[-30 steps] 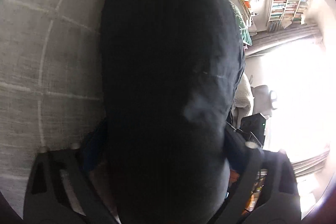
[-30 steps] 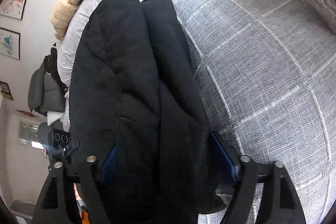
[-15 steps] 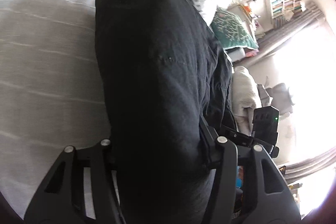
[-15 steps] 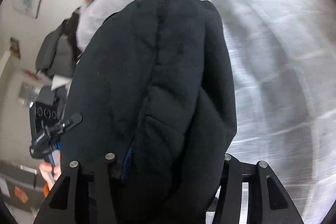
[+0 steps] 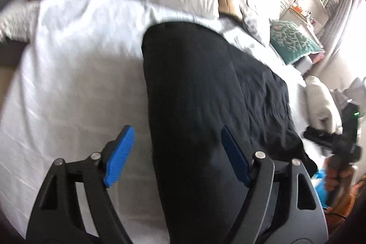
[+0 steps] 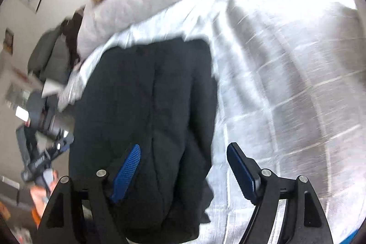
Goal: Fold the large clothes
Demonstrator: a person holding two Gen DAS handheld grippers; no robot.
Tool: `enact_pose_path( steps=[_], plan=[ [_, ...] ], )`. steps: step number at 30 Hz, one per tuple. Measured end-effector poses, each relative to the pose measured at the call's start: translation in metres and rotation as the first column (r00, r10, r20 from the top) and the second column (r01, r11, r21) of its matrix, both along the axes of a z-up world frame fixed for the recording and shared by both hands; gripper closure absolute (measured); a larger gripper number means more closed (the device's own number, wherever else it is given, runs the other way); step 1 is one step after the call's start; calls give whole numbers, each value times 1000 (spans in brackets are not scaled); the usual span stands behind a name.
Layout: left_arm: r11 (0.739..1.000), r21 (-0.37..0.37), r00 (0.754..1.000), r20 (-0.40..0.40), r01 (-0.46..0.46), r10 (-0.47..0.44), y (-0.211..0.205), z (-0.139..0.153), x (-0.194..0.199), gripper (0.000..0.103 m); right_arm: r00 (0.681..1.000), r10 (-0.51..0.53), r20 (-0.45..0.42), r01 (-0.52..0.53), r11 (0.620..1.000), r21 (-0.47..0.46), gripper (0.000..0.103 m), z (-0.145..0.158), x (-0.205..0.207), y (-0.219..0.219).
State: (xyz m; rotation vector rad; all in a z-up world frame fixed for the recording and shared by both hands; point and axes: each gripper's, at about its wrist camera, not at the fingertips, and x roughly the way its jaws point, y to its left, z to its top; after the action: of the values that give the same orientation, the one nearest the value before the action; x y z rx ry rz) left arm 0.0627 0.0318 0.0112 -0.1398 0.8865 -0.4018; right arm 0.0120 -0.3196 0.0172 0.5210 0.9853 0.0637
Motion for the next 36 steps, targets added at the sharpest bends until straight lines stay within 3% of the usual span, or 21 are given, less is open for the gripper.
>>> enact_pose_path(
  steps=[5, 7, 12, 15, 18, 22, 24, 30, 36],
  plan=[
    [1000, 30, 996, 89, -4, 2, -20, 19, 22, 24, 979, -125, 163, 147, 981, -129, 23, 28, 4, 14],
    [998, 64, 990, 140, 2, -11, -37, 23, 29, 25, 966, -121, 228, 161, 973, -168, 26, 37, 15, 29],
    [982, 175, 977, 188, 70, -103, -79, 11, 44, 42, 951, -41, 307, 124, 959, -256, 42, 38, 50, 79],
    [962, 247, 977, 149, 115, -155, -99, -3, 62, 48, 971, -15, 238, 106, 922, -373, 46, 21, 76, 98],
    [957, 260, 979, 120, 127, -162, -98, -20, 73, 48, 990, -62, 127, 112, 891, -439, 53, -6, 94, 94],
    [948, 289, 987, 56, 131, -154, -99, -55, 88, 48, 984, -174, 25, 170, 910, -379, 53, -44, 106, 56],
    [946, 294, 987, 48, 134, -154, -101, -62, 90, 47, 984, -177, -13, 163, 930, -329, 52, -58, 107, 45],
    [952, 282, 987, 68, 120, -144, -100, -64, 85, 47, 984, -177, -19, 158, 916, -368, 44, -74, 107, 47],
    [967, 230, 978, 151, 105, -142, -82, -31, 56, 47, 988, -155, 20, 152, 922, -356, 43, -45, 92, 51]
  ],
)
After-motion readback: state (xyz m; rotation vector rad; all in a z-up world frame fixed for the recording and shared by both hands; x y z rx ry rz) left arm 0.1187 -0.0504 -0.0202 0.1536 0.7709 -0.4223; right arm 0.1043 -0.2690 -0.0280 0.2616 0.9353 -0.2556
